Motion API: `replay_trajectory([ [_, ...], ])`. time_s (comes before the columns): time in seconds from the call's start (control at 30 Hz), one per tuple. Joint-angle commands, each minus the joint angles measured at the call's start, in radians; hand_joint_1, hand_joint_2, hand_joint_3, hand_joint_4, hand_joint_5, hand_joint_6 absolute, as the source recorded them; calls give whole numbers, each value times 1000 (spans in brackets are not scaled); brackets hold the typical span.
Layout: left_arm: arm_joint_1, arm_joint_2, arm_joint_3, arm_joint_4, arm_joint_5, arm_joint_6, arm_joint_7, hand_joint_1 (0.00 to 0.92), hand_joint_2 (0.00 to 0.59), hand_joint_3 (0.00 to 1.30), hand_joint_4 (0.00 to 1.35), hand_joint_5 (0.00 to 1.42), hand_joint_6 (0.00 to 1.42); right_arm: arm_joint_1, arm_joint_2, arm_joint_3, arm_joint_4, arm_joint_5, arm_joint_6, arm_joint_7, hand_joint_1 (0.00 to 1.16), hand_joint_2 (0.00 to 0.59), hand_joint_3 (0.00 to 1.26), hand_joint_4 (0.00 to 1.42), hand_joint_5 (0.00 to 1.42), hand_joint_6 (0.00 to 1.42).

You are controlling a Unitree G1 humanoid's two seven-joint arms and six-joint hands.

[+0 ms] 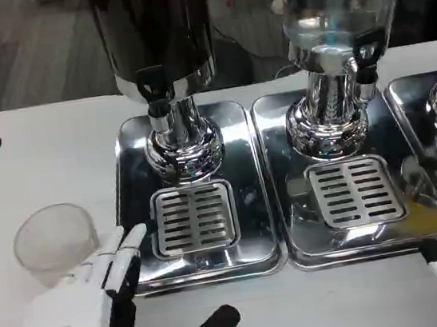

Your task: Grasp the cup under the faucet to collect the drink, then remove the cup.

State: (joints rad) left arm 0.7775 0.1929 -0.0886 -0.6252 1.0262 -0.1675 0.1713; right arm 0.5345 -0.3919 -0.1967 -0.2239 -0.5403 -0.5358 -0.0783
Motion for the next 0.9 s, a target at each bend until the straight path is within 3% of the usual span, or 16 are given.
replay_trajectory([
  [0.03,11,9,9,-6,-13,-7,21,0,74,176,89,207,273,11,1,0,-13,13,5,2,500,367,133,0,0,0],
  [0.9,7,9,4,-11,-18,-9,24,0,83,182,101,219,278,19,-1,4,0,65,-1,6,505,368,120,0,0,0],
])
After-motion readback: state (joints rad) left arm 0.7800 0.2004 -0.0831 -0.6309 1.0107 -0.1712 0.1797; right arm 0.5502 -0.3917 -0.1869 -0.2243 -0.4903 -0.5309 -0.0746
